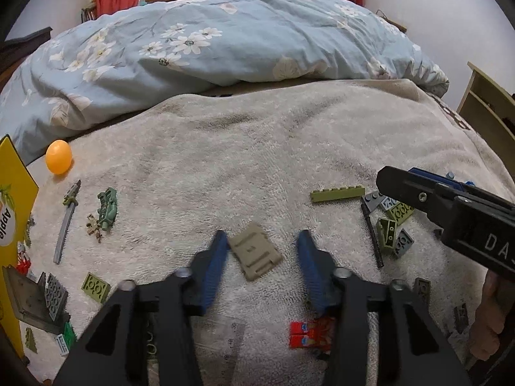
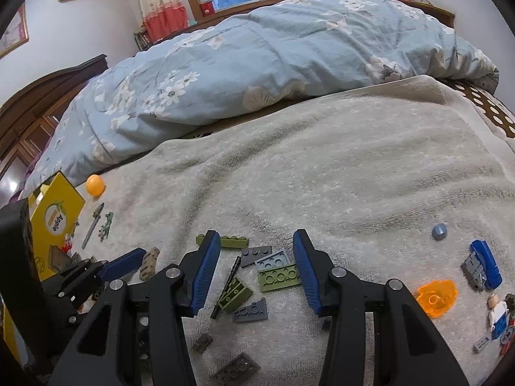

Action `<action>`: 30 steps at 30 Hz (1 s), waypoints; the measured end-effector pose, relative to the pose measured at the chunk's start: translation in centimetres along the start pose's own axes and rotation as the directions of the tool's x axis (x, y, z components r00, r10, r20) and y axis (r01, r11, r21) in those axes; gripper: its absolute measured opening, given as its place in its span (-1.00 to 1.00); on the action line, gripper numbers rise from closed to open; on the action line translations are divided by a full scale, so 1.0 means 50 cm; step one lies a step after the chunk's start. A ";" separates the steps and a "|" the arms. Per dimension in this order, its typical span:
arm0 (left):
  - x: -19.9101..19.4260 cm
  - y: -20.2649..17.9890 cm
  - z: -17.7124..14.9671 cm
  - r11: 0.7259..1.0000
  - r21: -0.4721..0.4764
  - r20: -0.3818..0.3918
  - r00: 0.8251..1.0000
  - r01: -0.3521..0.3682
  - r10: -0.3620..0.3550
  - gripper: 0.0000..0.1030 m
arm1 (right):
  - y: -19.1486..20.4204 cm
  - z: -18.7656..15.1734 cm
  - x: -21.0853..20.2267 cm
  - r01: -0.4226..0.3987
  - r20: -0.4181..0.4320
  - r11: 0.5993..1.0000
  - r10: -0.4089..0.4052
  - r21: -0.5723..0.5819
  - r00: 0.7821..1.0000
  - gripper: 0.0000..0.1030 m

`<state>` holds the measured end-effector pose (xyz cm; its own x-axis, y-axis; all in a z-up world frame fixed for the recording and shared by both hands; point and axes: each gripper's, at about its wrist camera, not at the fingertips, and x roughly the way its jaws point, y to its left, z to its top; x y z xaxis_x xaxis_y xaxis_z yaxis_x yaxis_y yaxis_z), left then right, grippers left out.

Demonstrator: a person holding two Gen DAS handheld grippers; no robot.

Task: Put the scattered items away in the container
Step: 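Move the left tool down toward the tan plate on the blanket, then close the left tool on the tan plate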

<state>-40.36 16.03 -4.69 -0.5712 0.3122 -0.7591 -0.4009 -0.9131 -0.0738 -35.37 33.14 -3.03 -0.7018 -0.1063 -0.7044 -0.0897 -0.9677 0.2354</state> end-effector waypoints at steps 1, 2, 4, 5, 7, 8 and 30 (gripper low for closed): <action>-0.002 0.000 0.000 1.000 -0.001 0.005 1.000 -0.002 0.002 -0.36 | -0.001 0.000 0.000 0.000 0.002 1.000 0.000 0.003 1.000 -0.07; -0.004 -0.001 -0.001 1.000 0.000 0.009 1.000 0.001 -0.001 -0.45 | -0.002 0.000 0.000 -0.001 0.003 1.000 0.001 0.006 1.000 -0.07; -0.009 -0.003 -0.003 1.000 0.006 0.019 1.000 0.007 -0.008 -0.52 | -0.003 0.000 0.000 -0.002 0.002 1.000 0.002 0.008 1.000 -0.07; -0.012 -0.004 -0.004 1.000 0.010 0.024 1.000 0.002 -0.002 -0.52 | -0.003 0.000 0.001 -0.004 0.002 1.000 0.004 0.008 1.000 -0.07; -0.013 -0.007 -0.005 1.000 0.017 0.022 1.000 -0.003 0.002 -0.52 | -0.003 0.000 0.001 -0.004 0.002 1.000 0.004 0.006 1.000 -0.07; -0.012 -0.008 -0.005 1.000 0.020 0.018 1.000 -0.006 0.005 -0.51 | -0.002 0.000 0.001 -0.004 0.002 1.000 0.004 0.004 1.000 -0.07; -0.029 -0.049 -0.032 0.991 0.136 -0.005 1.000 0.012 -0.011 -0.36 | 0.013 0.033 0.008 -0.114 -0.020 0.993 0.114 0.007 0.993 -0.07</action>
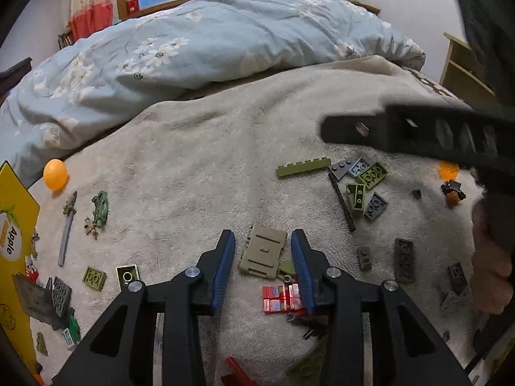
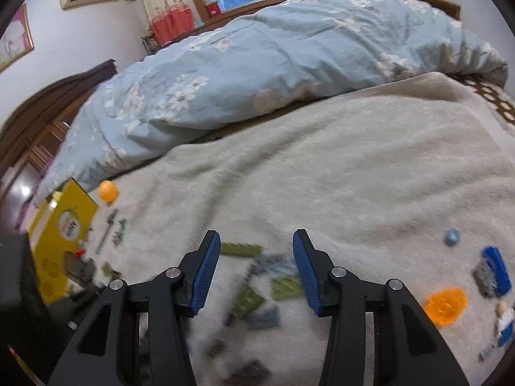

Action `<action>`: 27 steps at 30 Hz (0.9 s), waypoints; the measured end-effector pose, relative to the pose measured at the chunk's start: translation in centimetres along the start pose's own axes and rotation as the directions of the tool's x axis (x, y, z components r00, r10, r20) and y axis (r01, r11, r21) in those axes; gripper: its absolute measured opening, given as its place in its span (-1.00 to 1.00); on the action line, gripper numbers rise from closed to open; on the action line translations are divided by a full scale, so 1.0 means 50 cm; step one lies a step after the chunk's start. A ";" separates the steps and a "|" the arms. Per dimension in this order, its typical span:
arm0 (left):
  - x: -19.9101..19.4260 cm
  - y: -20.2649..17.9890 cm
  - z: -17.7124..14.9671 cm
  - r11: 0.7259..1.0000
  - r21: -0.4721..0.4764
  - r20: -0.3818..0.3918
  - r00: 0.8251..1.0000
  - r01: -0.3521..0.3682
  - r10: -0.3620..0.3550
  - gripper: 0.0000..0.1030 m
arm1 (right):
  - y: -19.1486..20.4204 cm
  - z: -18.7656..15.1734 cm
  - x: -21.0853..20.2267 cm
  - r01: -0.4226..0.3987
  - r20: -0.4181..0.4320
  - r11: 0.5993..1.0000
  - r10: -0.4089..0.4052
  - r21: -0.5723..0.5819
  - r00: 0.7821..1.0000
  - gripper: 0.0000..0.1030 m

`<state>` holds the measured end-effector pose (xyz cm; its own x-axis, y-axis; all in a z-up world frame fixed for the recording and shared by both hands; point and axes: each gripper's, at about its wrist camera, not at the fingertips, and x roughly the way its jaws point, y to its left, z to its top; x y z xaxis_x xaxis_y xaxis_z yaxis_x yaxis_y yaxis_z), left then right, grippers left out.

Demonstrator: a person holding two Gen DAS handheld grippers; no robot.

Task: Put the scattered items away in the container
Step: 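Close the left tool on the tan plate, then close the right tool on the long olive green brick while the left holds the plate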

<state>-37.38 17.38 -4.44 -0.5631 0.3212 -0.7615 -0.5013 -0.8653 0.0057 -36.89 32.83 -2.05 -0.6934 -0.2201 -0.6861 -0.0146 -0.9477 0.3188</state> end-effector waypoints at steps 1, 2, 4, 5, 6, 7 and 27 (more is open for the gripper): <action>-0.001 0.004 0.000 1.000 -0.007 0.001 1.000 0.001 -0.001 -0.56 | 0.008 0.011 0.004 -0.016 -0.001 1.000 0.016 -0.015 1.000 -0.07; -0.003 0.013 0.000 1.000 -0.026 0.004 1.000 -0.002 0.002 -0.56 | 0.015 0.015 0.008 -0.017 -0.003 0.999 0.016 -0.029 1.000 -0.07; -0.006 0.034 -0.002 0.997 -0.078 0.013 1.000 -0.002 0.003 -0.56 | 0.027 0.017 0.018 0.008 -0.014 0.998 -0.009 -0.062 1.000 -0.07; -0.006 0.049 -0.003 0.993 -0.117 0.012 1.000 -0.003 0.004 -0.56 | 0.028 0.016 0.022 0.017 -0.017 0.997 -0.018 -0.069 1.000 -0.07; -0.005 0.058 -0.005 0.991 -0.137 0.008 1.000 0.000 0.001 -0.56 | 0.029 0.015 0.030 0.034 -0.025 0.997 -0.036 -0.072 0.999 -0.07; -0.003 0.067 -0.007 0.988 -0.156 0.002 1.000 0.010 -0.010 -0.56 | 0.029 0.015 0.038 0.047 -0.036 0.997 -0.049 -0.065 0.998 -0.07; 0.002 0.069 -0.007 0.986 -0.164 -0.001 1.000 0.014 -0.015 -0.56 | 0.051 -0.011 0.094 0.134 -0.149 0.990 -0.138 -0.038 0.979 -0.07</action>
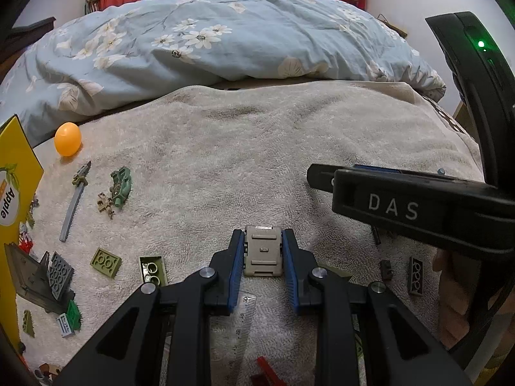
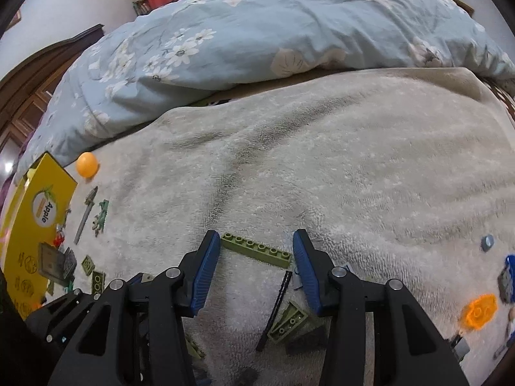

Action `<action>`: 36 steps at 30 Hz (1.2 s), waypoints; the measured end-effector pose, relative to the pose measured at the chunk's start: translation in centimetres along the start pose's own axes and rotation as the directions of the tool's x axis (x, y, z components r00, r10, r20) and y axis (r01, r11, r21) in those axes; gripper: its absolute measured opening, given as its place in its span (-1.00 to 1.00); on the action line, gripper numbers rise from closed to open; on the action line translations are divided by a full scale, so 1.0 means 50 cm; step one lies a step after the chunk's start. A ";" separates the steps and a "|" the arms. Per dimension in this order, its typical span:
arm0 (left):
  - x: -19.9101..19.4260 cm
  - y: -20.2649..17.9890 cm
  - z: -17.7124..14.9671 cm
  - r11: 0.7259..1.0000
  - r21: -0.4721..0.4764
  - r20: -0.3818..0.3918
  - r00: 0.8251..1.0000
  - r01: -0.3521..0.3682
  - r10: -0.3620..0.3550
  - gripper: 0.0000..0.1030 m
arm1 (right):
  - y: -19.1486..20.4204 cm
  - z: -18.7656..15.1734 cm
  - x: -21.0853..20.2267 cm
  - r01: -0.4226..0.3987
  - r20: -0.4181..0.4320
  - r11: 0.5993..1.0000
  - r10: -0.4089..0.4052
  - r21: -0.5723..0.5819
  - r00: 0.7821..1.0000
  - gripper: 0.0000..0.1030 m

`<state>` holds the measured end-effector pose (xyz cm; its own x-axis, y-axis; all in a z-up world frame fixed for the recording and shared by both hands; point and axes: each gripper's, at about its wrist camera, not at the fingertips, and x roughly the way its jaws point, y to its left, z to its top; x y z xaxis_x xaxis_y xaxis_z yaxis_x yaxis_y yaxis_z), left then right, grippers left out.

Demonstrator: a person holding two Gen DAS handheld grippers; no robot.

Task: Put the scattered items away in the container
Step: 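Close the right tool on the long olive green brick while the left holds the plate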

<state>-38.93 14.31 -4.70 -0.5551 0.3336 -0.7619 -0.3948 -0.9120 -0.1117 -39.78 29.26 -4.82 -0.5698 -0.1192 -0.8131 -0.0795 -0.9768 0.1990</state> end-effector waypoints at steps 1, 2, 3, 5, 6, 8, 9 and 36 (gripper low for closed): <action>0.000 0.000 0.000 1.000 -0.001 0.000 1.000 0.000 0.000 -0.56 | 0.001 -0.001 0.000 0.004 -0.002 1.000 -0.004 0.004 1.000 -0.07; 0.000 0.000 0.000 1.000 -0.002 -0.001 1.000 0.002 -0.002 -0.56 | 0.004 -0.002 0.002 0.008 -0.004 1.000 -0.008 0.006 1.000 -0.03; 0.000 0.000 0.000 1.000 -0.003 -0.001 1.000 0.002 -0.002 -0.56 | 0.006 -0.003 0.003 0.005 -0.004 1.000 -0.005 0.005 1.000 0.02; 0.001 0.000 0.000 1.000 -0.003 -0.003 1.000 0.001 -0.001 -0.56 | 0.008 -0.004 0.009 -0.003 -0.003 1.000 0.003 0.012 1.000 0.14; 0.002 0.001 0.000 1.000 -0.003 -0.003 1.000 0.001 -0.001 -0.56 | 0.006 -0.003 0.011 -0.006 -0.001 1.000 0.006 0.022 1.000 0.14; 0.002 0.001 0.000 1.000 -0.007 -0.003 1.000 0.003 -0.003 -0.56 | 0.001 -0.003 0.011 -0.019 0.008 0.999 0.019 0.041 1.000 0.14; 0.002 0.003 0.001 1.000 -0.007 -0.003 1.000 0.003 -0.003 -0.56 | -0.001 -0.003 0.012 -0.025 0.010 0.998 0.025 0.050 1.000 0.14; -0.020 0.007 0.003 1.000 -0.022 0.037 0.999 -0.004 0.004 -0.56 | 0.006 -0.039 -0.061 -0.060 0.090 0.998 0.059 0.009 0.994 -0.06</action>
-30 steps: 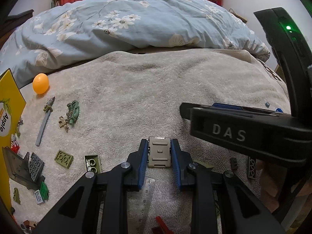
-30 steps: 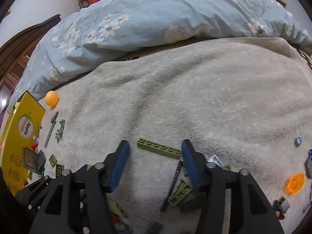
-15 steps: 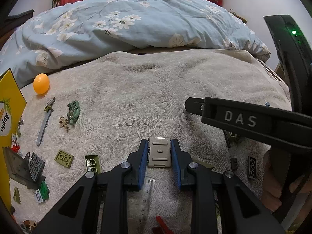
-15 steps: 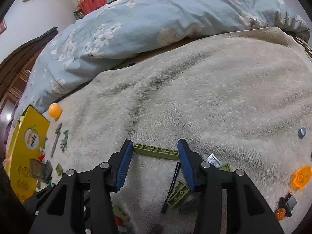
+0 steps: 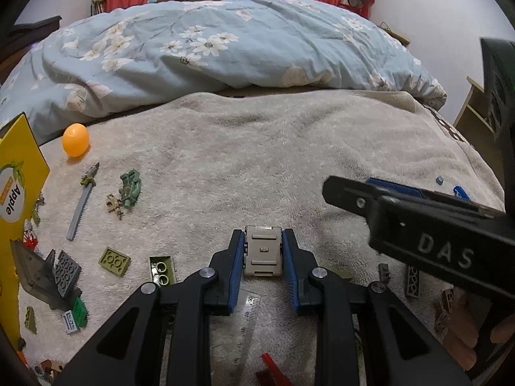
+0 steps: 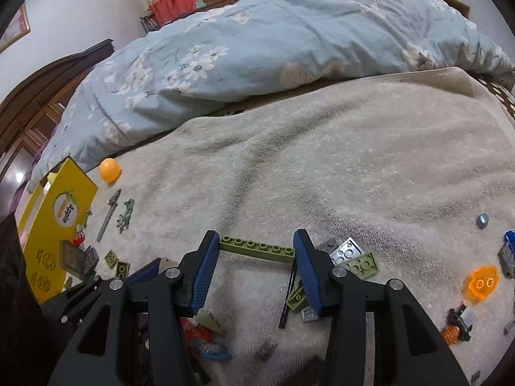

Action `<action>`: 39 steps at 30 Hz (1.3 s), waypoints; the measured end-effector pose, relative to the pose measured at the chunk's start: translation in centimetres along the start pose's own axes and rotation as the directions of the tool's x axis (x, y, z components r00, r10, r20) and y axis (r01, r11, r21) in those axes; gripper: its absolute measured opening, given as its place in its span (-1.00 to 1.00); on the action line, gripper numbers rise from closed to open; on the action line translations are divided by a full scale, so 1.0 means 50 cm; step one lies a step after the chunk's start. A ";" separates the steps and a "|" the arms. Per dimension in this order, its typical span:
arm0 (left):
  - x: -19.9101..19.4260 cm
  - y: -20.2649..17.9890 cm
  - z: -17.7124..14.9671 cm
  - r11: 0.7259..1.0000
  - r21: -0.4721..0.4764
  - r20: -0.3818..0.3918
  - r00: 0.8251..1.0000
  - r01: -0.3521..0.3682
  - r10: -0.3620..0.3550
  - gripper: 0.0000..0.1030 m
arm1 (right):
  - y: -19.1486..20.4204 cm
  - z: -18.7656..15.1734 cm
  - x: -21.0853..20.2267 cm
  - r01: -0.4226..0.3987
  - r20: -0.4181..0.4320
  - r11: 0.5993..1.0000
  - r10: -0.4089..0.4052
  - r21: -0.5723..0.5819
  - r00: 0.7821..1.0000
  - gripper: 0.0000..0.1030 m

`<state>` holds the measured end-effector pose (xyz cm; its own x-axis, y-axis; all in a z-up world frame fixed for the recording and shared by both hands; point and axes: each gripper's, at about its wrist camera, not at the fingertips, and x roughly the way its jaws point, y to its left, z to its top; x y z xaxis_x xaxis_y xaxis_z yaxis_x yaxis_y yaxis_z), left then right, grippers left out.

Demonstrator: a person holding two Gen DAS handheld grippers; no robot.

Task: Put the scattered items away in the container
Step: 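Close the right tool on the long olive green brick while the left holds the plate, then carry the tan plate and olive green brick over the yellow box with both tools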

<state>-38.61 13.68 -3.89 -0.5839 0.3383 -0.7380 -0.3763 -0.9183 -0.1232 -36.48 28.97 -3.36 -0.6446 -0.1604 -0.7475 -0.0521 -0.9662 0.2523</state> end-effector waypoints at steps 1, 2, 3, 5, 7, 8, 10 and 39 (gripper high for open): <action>-0.002 0.001 0.001 1.000 -0.001 0.006 1.000 -0.001 0.001 -0.56 | -0.002 -0.002 -0.005 0.003 0.006 1.000 -0.003 0.001 1.000 -0.06; -0.005 0.001 0.001 1.000 -0.002 0.012 1.000 -0.002 0.002 -0.56 | -0.006 -0.005 -0.010 0.006 0.011 1.000 -0.006 0.004 1.000 -0.06; -0.009 0.003 0.002 1.000 -0.005 0.020 1.000 -0.005 0.005 -0.56 | -0.012 -0.010 -0.018 0.007 0.018 1.000 -0.008 0.012 1.000 -0.06; -0.016 0.005 0.003 1.000 -0.011 0.032 0.999 -0.011 0.011 -0.56 | -0.023 -0.017 -0.031 0.008 0.026 1.000 -0.008 0.028 1.000 -0.06; -0.031 0.008 0.004 0.999 -0.017 0.066 0.997 -0.028 0.029 -0.56 | -0.032 -0.023 -0.048 0.010 0.035 0.999 -0.012 0.046 0.999 -0.06; -0.041 0.007 0.005 0.999 -0.014 0.091 0.995 -0.048 0.050 -0.56 | -0.033 -0.024 -0.055 0.010 0.041 0.999 -0.012 0.050 0.999 -0.06; -0.054 0.003 0.007 0.996 -0.006 0.126 0.988 -0.089 0.089 -0.56 | -0.029 -0.026 -0.074 -0.004 0.062 0.999 0.001 0.048 0.998 -0.06; -0.262 -0.012 -0.027 0.962 -0.097 0.138 0.953 -0.257 0.268 -0.56 | 0.021 -0.060 -0.196 -0.149 0.143 0.988 0.154 -0.044 0.978 -0.06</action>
<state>-29.77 9.50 4.94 -0.7571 0.1044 -0.6449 -0.1423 -0.9898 0.0069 -27.93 28.91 2.40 -0.7474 -0.2763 -0.6042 0.0777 -0.9395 0.3336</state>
